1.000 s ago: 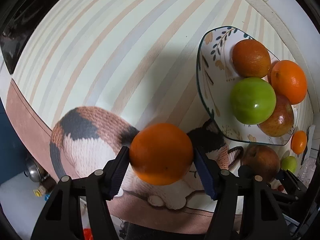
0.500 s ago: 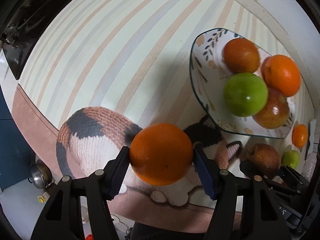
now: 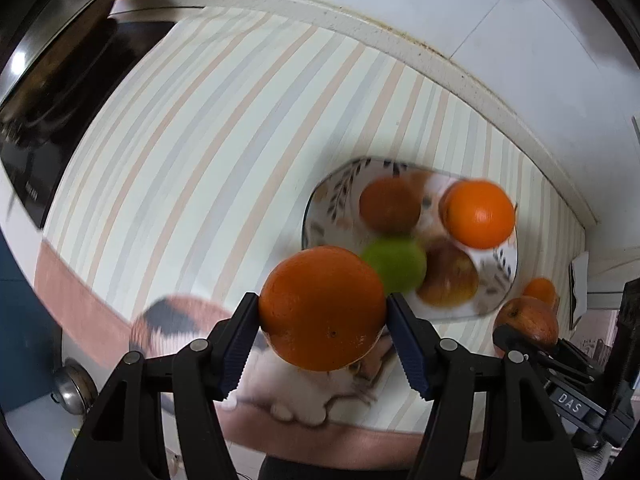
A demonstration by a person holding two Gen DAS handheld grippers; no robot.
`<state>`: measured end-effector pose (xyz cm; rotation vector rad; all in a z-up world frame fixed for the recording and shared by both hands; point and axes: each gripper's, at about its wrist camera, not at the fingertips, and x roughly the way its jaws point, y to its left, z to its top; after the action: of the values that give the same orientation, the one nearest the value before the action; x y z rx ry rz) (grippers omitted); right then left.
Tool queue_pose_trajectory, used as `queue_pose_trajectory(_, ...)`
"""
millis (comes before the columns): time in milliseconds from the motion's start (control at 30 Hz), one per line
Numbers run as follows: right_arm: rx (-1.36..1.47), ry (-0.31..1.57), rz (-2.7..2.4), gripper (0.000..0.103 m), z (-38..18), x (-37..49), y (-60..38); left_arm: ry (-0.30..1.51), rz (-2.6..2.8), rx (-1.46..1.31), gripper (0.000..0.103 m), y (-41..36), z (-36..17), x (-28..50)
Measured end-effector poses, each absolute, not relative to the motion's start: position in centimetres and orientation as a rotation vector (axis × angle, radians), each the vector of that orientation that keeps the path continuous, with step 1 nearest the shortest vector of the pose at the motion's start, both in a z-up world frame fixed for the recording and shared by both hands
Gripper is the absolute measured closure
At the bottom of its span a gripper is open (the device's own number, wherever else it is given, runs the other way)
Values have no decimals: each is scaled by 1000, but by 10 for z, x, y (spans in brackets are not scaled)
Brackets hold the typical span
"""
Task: Organize fruits
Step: 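Lower the tangerine and red apple onto the plate and open both tools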
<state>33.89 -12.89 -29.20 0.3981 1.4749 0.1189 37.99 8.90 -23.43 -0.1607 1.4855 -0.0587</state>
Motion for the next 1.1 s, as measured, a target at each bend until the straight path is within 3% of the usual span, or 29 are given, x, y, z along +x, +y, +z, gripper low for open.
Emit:
queue_pose_trajectory(333, 347, 1503, 31, 33, -333, 386, -153, 1580, -46, -113, 41, 80, -280, 445)
queue_pose_trajectory(867, 302, 1557, 21, 32, -364, 407, -142, 1631, -45, -80, 40, 70, -302, 445)
queue_pose_trajectory(967, 308, 1558, 24, 32, -365, 408, -138, 1633, -59, -86, 27, 64, -303, 446)
queue_pose_trajectory(1100, 295, 1556, 31, 32, -356, 411, -135, 1617, -59, -76, 25, 60, -297, 443)
